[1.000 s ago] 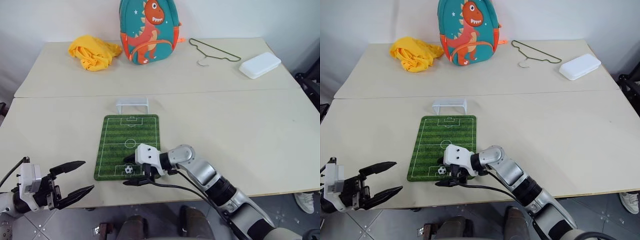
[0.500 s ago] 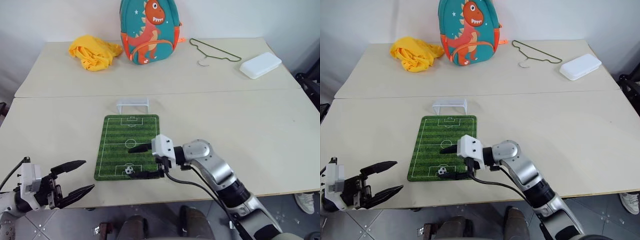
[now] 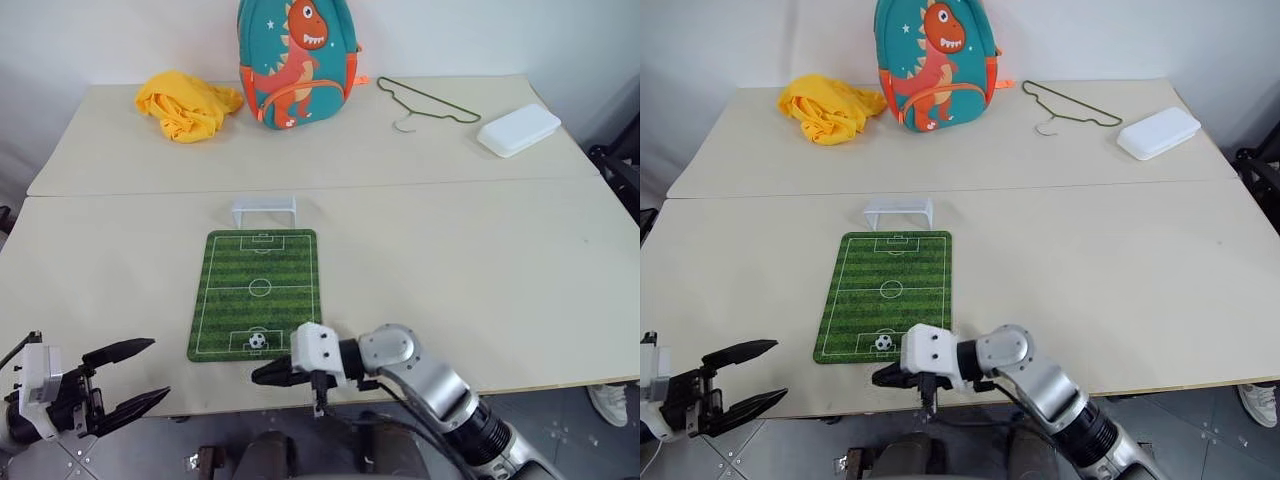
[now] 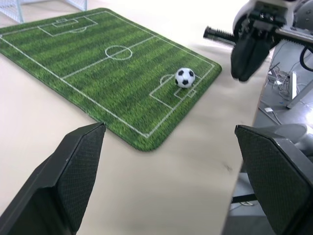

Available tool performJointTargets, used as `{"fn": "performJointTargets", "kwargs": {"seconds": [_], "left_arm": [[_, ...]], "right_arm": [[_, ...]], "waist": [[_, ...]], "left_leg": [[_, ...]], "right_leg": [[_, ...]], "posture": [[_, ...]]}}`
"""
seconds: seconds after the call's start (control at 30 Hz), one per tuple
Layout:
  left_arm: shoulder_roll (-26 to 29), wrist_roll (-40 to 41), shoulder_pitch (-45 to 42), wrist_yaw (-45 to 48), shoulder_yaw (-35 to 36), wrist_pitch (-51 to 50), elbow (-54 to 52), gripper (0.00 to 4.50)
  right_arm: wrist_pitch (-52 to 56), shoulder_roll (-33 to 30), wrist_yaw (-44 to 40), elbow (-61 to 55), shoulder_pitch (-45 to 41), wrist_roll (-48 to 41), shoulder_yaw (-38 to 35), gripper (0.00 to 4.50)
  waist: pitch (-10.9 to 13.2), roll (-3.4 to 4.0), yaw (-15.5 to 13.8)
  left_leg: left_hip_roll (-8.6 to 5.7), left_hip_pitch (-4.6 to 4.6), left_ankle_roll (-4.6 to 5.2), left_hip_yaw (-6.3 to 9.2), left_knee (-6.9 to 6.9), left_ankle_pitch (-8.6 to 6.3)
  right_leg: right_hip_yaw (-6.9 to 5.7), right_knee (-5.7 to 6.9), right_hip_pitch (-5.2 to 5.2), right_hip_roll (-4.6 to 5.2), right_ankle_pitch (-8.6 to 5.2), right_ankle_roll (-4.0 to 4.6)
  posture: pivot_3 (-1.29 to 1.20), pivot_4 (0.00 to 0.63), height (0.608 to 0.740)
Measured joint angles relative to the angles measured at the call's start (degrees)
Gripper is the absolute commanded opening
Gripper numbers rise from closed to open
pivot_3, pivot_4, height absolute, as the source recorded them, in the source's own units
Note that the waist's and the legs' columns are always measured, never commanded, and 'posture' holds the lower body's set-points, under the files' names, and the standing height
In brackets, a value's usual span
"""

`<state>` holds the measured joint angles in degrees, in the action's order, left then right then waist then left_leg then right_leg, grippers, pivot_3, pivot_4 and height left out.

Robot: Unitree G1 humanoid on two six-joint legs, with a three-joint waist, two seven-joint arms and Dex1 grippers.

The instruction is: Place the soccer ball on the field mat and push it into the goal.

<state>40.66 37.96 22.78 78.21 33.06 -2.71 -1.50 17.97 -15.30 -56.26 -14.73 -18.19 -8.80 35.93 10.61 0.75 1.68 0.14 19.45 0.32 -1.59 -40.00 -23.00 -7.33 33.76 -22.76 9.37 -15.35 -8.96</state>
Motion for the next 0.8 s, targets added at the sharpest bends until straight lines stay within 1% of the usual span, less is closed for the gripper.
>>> {"fn": "performJointTargets", "kwargs": {"seconds": [0.17,0.33,0.53,0.67,0.73,0.8], "left_arm": [[0.0,0.0,-0.3,-0.4,0.0,-0.3,-0.2,4.5],[-0.2,0.0,-1.2,-1.4,0.0,-0.3,-0.5,4.5],[-0.8,0.0,-2.0,-2.6,0.0,-0.2,-0.5,4.5],[-1.6,0.0,-2.2,-3.4,-0.1,-0.2,-0.6,4.5],[-2.5,0.0,-3.2,-4.2,-0.5,-0.2,-0.7,4.5],[-3.6,0.0,-3.8,-5.3,-0.6,-0.2,-1.0,4.5]], "right_arm": [[2.6,3.4,4.8,0.1,0.2,2.2,2.0,0.04],[4.1,4.2,7.4,2.7,-1.1,3.4,1.8,0.04],[2.9,4.9,8.6,7.6,-4.4,4.4,0.7,0.04],[0.5,5.4,9.4,11.9,-7.4,4.9,-1.4,0.04],[-0.3,6.1,11.5,16.1,-11.3,5.4,-4.5,0.04],[-1.2,6.0,14.3,19.0,-14.7,6.1,-9.1,0.04]], "waist": [[0.0,-0.02,0.0],[0.0,-0.05,0.0],[0.0,-0.05,0.1],[0.0,-0.05,0.1],[0.0,-0.02,0.1],[0.0,-0.05,0.0]], "left_leg": [[0.0,0.0,0.0,0.01,0.0,0.0],[0.0,0.0,-0.01,0.01,0.01,-0.01],[0.01,-0.01,-0.01,0.0,0.02,-0.01],[0.0,0.0,-0.01,0.0,0.02,-0.01],[0.0,-0.01,0.0,-0.04,-0.04,-0.01],[0.0,0.0,-0.01,-0.01,-0.04,-0.01]], "right_leg": [[0.0,0.01,-0.01,0.0,0.0,0.0],[0.01,0.01,-0.02,0.0,-0.01,0.01],[0.01,0.02,-0.03,-0.01,-0.01,0.02],[0.01,0.02,-0.03,-0.01,-0.01,0.02],[0.06,0.06,-0.04,0.0,-0.01,0.01],[0.05,0.07,-0.04,0.0,-0.01,0.01]], "posture": [[0.0,0.15,0.74],[0.0,0.15,0.74],[0.0,0.15,0.74],[0.0,0.15,0.74],[0.0,0.15,0.74],[0.0,0.15,0.74]]}}
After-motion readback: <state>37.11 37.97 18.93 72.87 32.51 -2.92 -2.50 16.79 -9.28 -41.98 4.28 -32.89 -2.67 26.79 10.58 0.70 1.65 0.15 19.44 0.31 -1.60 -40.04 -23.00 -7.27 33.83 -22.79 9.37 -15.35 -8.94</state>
